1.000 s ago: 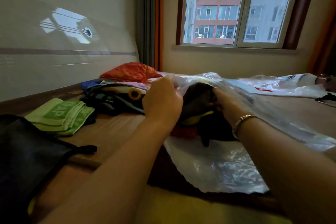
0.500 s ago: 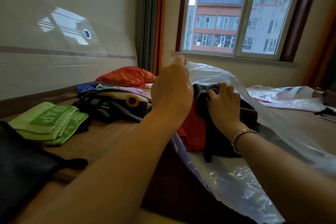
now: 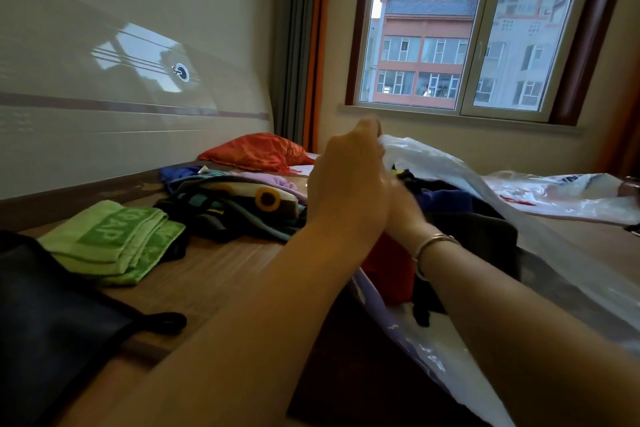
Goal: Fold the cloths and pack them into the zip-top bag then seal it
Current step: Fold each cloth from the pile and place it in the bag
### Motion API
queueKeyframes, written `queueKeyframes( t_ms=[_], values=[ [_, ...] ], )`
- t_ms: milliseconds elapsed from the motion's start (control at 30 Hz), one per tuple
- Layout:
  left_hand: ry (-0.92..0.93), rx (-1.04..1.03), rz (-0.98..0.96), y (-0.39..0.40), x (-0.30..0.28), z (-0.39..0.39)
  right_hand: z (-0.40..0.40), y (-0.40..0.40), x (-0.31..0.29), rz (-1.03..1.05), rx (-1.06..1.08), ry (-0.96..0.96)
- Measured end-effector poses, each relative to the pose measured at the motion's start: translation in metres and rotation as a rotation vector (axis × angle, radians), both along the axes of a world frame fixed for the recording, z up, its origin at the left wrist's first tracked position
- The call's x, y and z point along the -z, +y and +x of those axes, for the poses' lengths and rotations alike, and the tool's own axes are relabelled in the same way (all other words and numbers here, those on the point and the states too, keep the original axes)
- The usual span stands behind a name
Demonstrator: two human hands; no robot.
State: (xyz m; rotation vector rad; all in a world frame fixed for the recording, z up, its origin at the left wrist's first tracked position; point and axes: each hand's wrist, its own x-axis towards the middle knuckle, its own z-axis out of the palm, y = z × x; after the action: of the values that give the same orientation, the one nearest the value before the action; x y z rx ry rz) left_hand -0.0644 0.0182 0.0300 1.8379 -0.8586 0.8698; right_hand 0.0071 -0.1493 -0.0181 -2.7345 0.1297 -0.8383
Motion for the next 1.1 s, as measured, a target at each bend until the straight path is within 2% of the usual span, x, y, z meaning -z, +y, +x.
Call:
queueKeyframes(
  t_ms=[33,67,133,200,300,400,567,700,800,867,967,1033,1100],
  values=[
    [-0.006,0.007,-0.005,0.000,0.000,0.002,0.004,0.006,0.003,-0.066,0.095,0.223],
    [-0.015,0.022,-0.014,0.001,0.000,0.005,0.007,0.010,0.005,-0.177,0.214,0.366],
    [0.014,0.039,0.035,0.003,0.002,0.009,0.013,0.013,0.007,-0.319,0.314,0.449],
    [0.106,0.048,0.147,0.005,0.004,0.008,0.016,0.012,0.007,-0.280,0.293,0.430],
    [0.091,0.024,-0.026,0.009,0.000,0.006,-0.003,0.016,0.015,-0.245,0.221,0.317],
    [0.093,-0.021,0.015,0.018,0.002,-0.002,-0.045,0.029,0.023,-0.211,0.147,0.247],
    [0.273,0.084,0.042,0.056,0.026,-0.036,-0.136,0.062,0.016,0.040,0.000,0.095],
    [0.440,0.093,-0.075,0.095,0.067,-0.069,-0.191,0.098,0.013,-0.122,-0.097,-0.139],
    [0.524,0.021,-0.145,0.129,0.103,-0.083,-0.214,0.136,0.017,-0.154,-0.175,-0.234],
    [0.552,-0.084,-0.144,0.153,0.128,-0.087,-0.220,0.161,0.025,-0.161,-0.226,-0.237],
    [0.535,-0.353,-0.100,0.188,0.163,-0.084,-0.219,0.199,0.045,-0.135,-0.298,-0.158],
    [0.537,-0.473,-0.059,0.211,0.173,-0.080,-0.207,0.224,0.063,-0.014,-0.339,-0.047],
    [0.567,-0.553,0.026,0.232,0.180,-0.073,-0.189,0.248,0.079,0.225,-0.330,0.095]
  ],
)
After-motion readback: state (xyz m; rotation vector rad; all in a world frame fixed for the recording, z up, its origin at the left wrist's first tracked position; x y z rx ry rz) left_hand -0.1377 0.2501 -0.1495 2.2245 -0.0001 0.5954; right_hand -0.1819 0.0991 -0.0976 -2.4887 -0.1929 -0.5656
